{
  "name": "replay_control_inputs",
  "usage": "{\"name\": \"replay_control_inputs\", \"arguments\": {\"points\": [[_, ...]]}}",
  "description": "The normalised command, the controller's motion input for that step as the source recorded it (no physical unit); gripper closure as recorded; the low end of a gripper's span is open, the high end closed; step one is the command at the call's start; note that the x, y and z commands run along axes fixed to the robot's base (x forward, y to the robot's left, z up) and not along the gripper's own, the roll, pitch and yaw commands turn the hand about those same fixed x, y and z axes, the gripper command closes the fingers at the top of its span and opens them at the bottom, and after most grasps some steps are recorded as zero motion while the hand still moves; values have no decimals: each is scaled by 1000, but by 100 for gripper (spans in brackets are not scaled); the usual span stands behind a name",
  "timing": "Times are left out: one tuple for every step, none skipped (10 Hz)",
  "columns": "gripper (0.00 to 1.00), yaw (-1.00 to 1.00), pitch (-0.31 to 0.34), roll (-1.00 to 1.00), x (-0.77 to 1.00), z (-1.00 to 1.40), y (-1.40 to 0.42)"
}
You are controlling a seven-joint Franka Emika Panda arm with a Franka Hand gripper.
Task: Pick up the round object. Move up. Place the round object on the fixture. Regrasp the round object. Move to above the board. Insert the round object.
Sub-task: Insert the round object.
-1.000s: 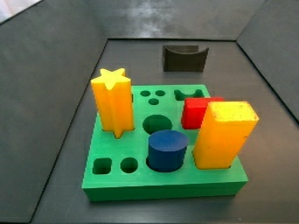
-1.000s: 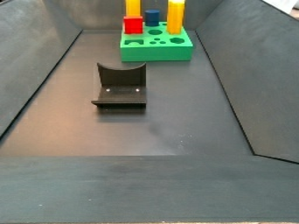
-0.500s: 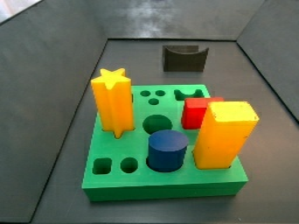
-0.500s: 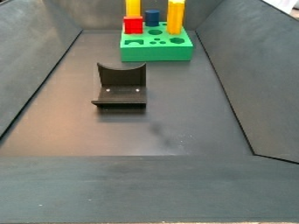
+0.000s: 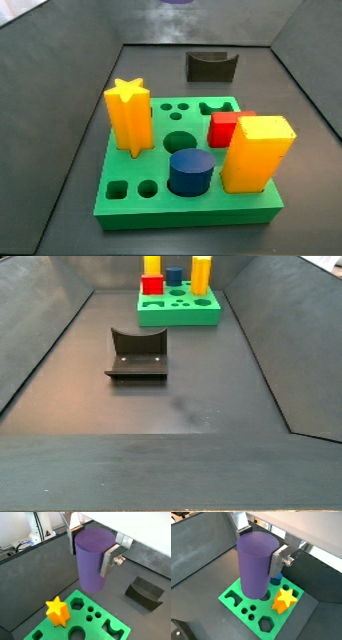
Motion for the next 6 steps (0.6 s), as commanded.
{"name": "replay_control_inputs", "arguments": {"points": [[100,-57,0,-24,23,-129,-103],[100,-46,0,-11,89,-151,-137],[100,-86,0,0,23,-206,-171],[100,-266,-3,0,60,-234,-240],[100,-446,-13,-4,86,-274,-257],[100,-531,-6,-7,171,-291,-260]]}}
